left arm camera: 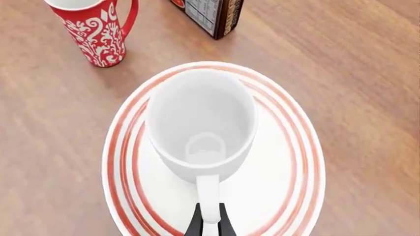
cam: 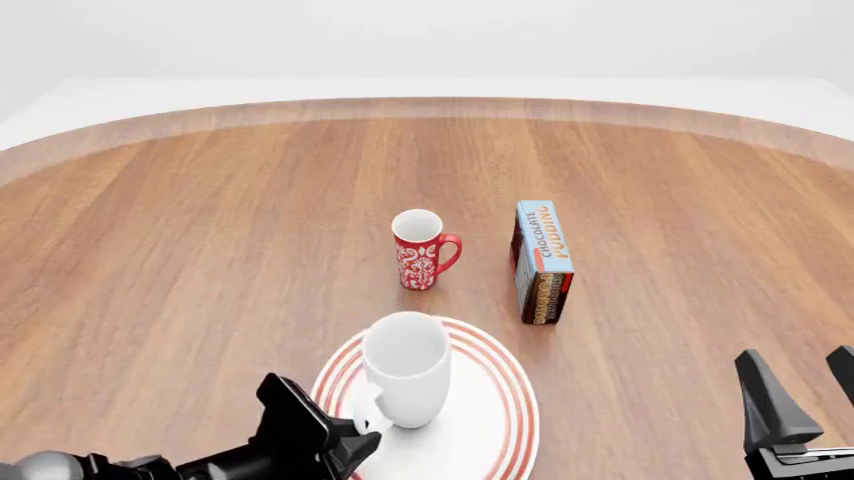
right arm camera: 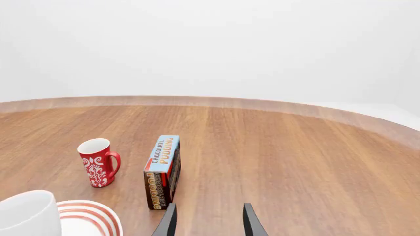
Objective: Pick up the white mug and put it on the plate, and put the chocolate pudding to the right of the plate.
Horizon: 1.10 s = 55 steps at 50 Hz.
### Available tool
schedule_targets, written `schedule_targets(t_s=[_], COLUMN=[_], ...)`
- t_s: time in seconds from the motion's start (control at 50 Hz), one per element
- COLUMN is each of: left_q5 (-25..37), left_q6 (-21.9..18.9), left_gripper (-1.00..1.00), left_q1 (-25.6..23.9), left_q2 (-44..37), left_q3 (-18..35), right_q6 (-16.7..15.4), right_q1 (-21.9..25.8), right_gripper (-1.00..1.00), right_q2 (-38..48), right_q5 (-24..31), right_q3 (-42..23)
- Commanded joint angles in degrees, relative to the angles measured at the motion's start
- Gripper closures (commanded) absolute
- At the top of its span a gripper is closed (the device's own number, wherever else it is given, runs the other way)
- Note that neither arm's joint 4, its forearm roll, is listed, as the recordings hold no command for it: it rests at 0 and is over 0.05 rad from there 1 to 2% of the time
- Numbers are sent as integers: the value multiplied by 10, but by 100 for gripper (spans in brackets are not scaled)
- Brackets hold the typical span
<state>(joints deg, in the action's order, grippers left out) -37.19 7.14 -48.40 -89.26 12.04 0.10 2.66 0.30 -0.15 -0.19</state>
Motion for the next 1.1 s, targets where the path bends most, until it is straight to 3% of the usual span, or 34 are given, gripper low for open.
schedule_targets(t_s=[0.02,0.18,0.2,0.76,1.1], left_q5=[-12,-14,-15,18,108], left_q6=[2,7,8,1,-18], left_gripper=[100,100,-100,-100,-100], left_q1=[0,-2,-3,2,-15], left_q2=[-19,-24,-26,17,116], left_q3=[-1,-2,-2,-8,11], right_q6=[0,0,0,0,0], right_q1=[0,0,0,0,0], right_gripper=[-100,-100,-100,-100,-100], right_q2=[0,0,0,0,0], right_q5=[0,0,0,0,0], right_q3=[0,0,0,0,0])
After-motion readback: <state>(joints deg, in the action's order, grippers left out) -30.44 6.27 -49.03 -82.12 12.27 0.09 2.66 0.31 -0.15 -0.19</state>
